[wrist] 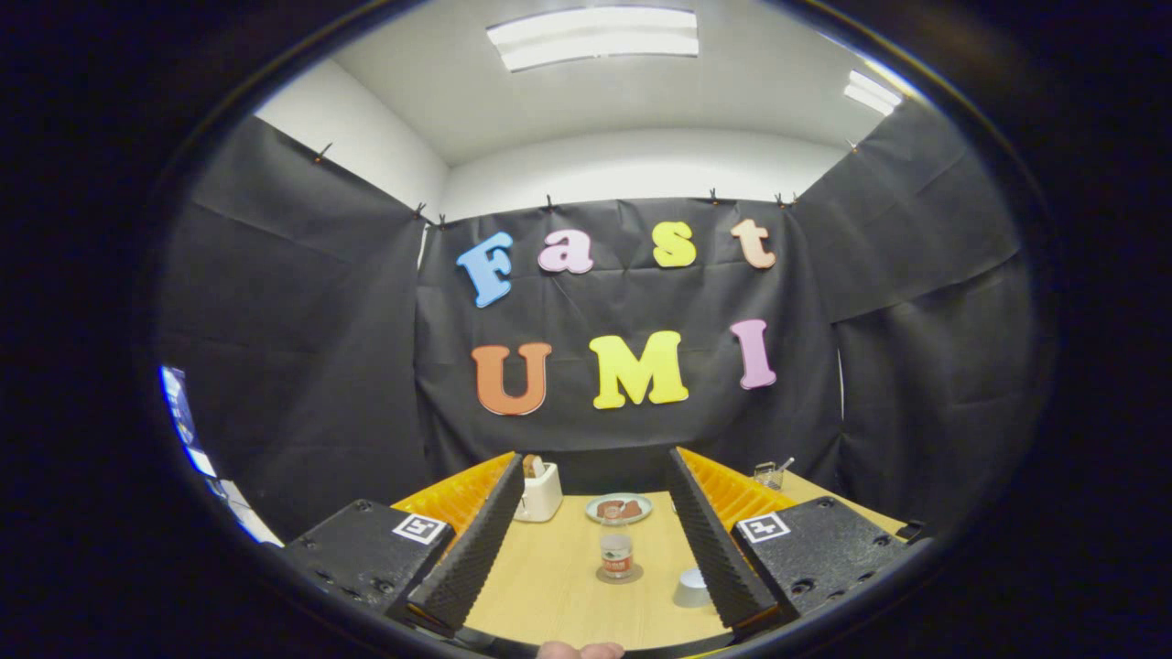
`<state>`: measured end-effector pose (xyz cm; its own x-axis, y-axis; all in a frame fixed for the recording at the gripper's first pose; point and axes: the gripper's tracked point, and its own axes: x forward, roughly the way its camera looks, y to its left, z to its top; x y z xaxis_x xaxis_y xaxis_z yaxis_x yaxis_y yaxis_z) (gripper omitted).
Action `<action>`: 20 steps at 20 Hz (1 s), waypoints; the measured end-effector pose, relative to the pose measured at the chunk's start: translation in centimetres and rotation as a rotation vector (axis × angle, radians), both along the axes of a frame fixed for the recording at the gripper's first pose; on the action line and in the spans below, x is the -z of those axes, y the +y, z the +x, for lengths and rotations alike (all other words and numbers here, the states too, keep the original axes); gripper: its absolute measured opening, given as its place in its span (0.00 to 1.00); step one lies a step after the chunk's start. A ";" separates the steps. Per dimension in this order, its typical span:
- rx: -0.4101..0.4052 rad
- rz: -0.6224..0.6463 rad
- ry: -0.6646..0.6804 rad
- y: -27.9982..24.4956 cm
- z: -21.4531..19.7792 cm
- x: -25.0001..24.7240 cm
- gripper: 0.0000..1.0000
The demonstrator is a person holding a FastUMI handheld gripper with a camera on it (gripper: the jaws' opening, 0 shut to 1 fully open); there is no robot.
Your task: Take the bottle from table, then pour the juice into the cup, finally place the bottle on the coaster
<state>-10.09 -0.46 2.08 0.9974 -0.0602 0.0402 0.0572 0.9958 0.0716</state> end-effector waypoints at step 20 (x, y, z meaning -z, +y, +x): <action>-0.006 -0.037 0.007 0.5 -0.2 0.1 1.00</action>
